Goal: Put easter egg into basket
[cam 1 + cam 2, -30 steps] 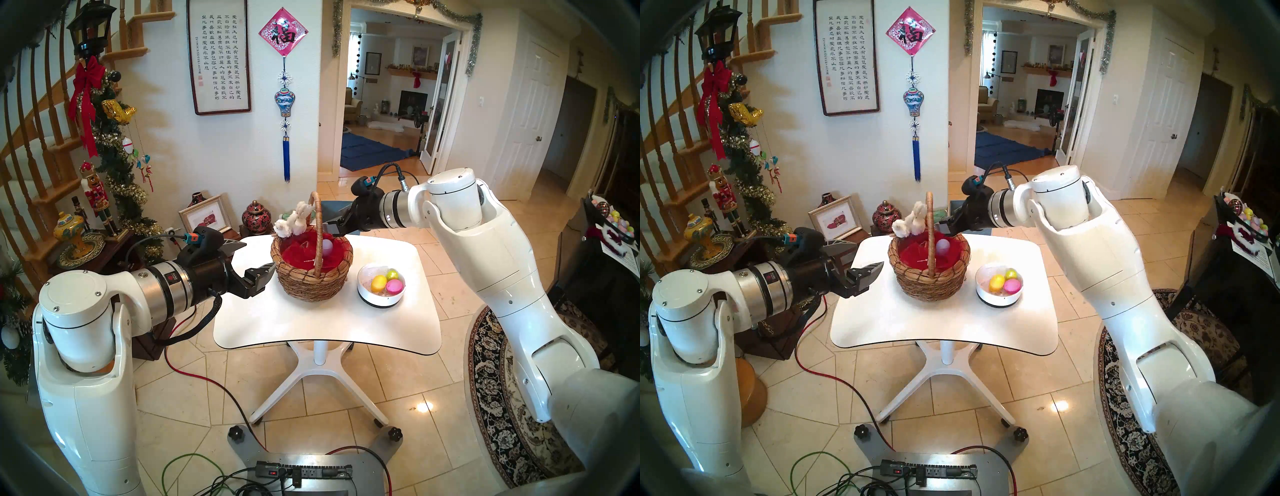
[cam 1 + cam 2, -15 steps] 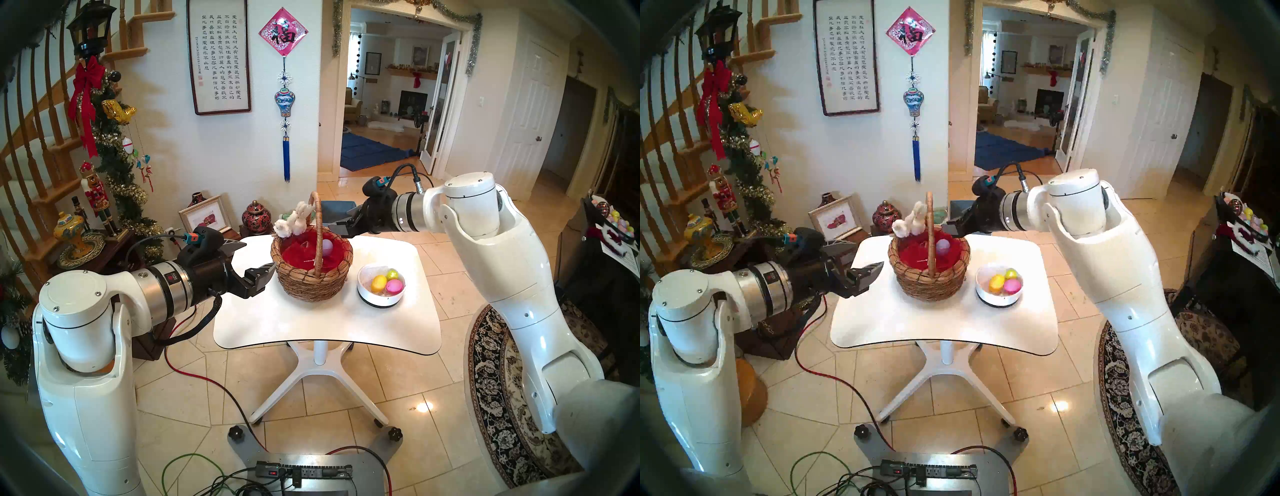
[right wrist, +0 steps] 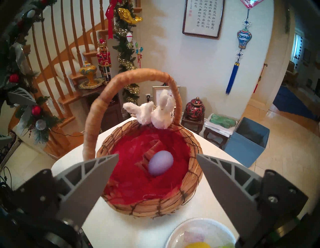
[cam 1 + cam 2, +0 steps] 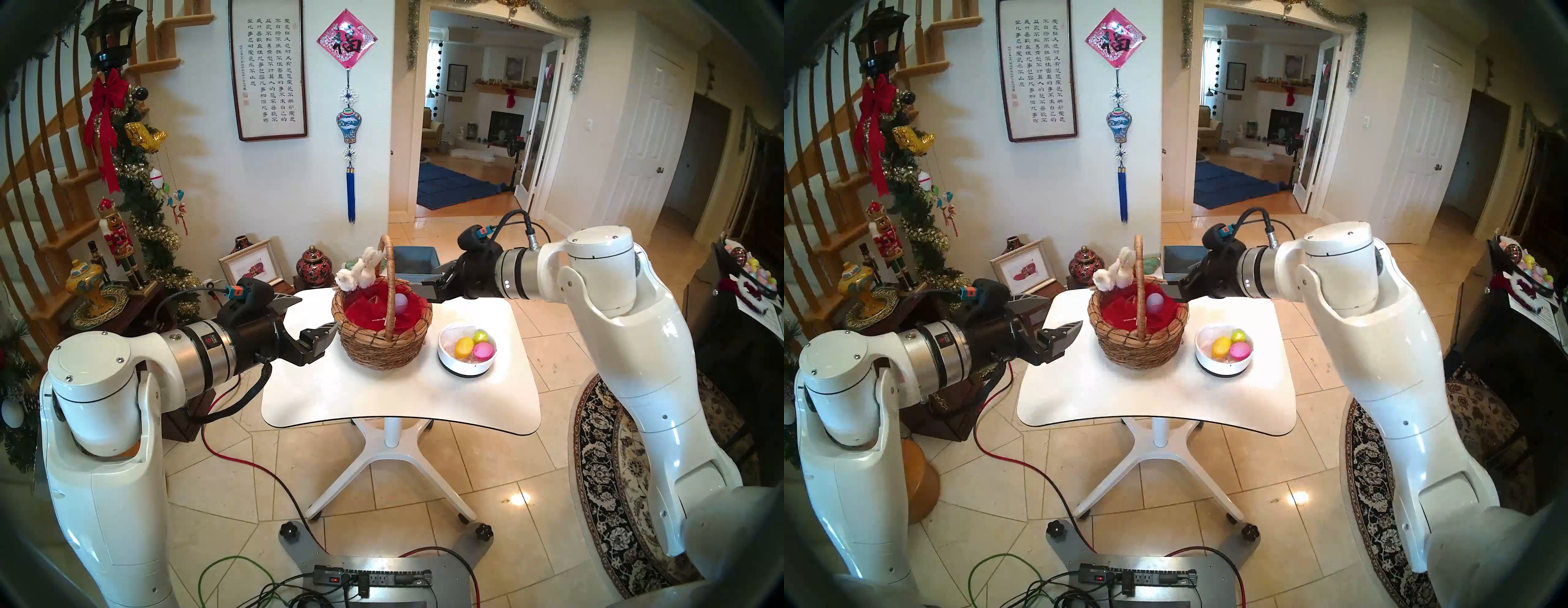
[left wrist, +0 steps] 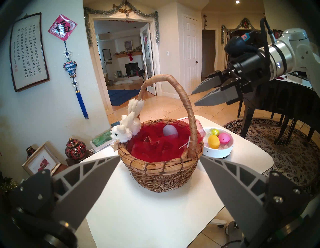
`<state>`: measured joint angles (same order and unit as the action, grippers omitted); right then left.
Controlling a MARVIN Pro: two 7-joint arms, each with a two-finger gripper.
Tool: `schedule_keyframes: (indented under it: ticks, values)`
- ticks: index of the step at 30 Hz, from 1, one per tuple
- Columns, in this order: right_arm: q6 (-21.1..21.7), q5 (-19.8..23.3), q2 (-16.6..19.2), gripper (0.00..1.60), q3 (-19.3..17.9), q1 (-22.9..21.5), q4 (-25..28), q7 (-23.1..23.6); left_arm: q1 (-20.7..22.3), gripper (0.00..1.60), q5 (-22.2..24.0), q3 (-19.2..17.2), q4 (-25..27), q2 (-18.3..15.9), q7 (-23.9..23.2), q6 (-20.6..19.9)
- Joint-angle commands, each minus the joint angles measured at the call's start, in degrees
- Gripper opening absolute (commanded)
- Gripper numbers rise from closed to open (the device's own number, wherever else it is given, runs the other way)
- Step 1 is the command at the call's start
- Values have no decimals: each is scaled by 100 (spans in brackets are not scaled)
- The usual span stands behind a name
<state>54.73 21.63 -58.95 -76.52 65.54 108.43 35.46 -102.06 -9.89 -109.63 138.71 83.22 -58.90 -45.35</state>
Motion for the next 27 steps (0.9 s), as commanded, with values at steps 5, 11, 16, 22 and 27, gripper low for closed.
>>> schedule_keyframes:
  ticks: [5, 11, 16, 22, 27]
  values:
    - [27, 138, 124, 154, -386, 525, 346, -87, 19, 160, -4, 11, 28, -4, 5, 4]
    - [27, 136, 210, 153, -435, 701, 350, -158, 19, 160, -4, 11, 28, -4, 5, 4]
    - [27, 150, 182, 153, -506, 811, 381, -297, 19, 160, -4, 11, 28, -4, 5, 4]
    - [27, 157, 179, 153, -515, 889, 401, -429, 19, 160, -4, 11, 28, -4, 5, 4]
    - [27, 211, 165, 154, -486, 922, 396, -552, 19, 160, -4, 11, 28, -4, 5, 4]
